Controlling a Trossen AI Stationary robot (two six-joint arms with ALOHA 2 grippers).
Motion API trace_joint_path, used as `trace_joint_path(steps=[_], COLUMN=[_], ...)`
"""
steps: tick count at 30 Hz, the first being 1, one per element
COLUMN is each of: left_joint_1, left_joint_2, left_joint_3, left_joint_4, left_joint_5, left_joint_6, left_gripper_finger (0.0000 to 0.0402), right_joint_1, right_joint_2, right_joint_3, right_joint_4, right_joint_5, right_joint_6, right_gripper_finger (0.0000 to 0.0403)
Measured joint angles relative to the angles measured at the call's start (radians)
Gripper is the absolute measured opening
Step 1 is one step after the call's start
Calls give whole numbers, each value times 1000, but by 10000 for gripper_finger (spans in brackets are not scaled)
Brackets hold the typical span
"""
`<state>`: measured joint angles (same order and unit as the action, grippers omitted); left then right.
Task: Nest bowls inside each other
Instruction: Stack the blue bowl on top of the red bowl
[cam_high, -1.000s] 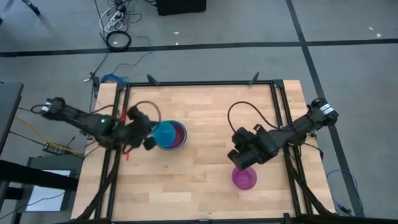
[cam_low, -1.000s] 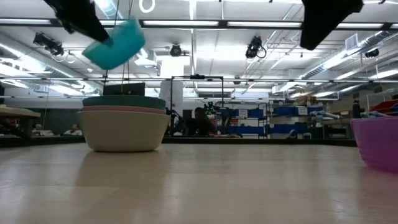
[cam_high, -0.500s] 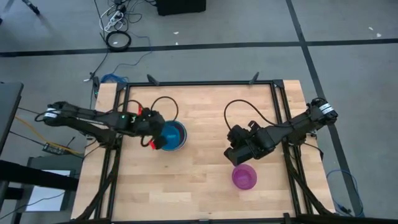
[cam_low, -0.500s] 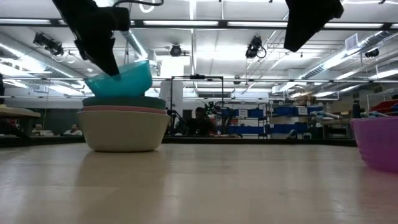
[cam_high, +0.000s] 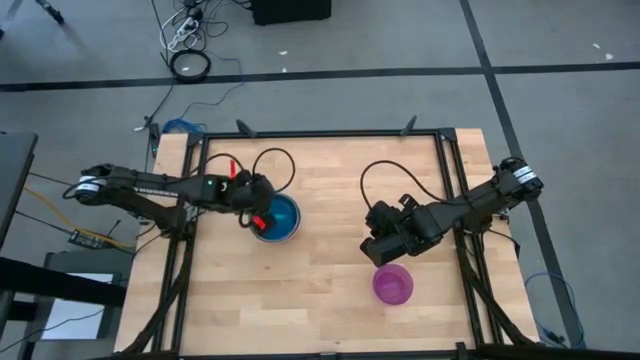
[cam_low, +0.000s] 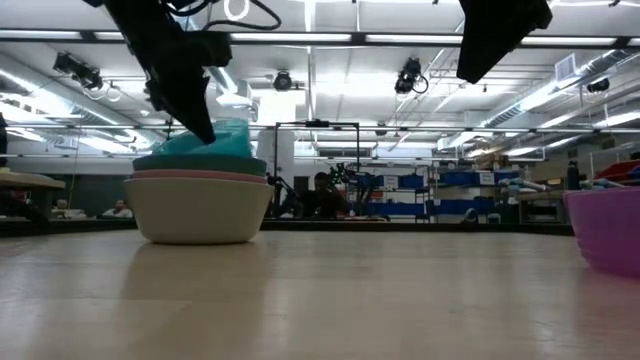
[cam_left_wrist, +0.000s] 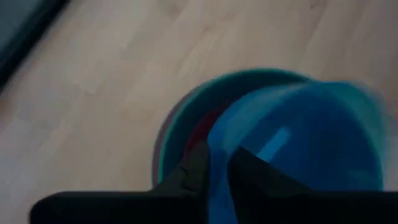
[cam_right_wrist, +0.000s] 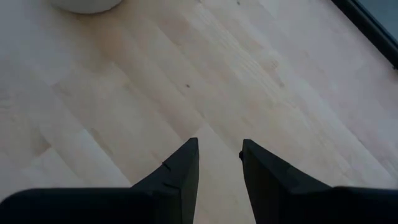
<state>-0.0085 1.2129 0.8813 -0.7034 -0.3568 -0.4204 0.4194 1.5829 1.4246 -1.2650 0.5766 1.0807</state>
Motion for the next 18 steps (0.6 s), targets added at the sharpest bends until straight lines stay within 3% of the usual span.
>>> trace_joint_path(steps=[5, 18], left_joint_1=[25, 24], left_joint_2=[0, -5], left_joint_3=[1, 2], left_joint_4=[-63, -84], left_joint_5=[92, 108], left_joint_6=[-44, -63], left_gripper_finger=[87, 96], right_joint_1=[-3, -10], right_joint_2=[0, 0], right_joint_3=[0, 0], right_joint_4=[0, 0], right_joint_5=[0, 4], right_joint_6=[-2, -9], right_gripper_finger=[109, 109])
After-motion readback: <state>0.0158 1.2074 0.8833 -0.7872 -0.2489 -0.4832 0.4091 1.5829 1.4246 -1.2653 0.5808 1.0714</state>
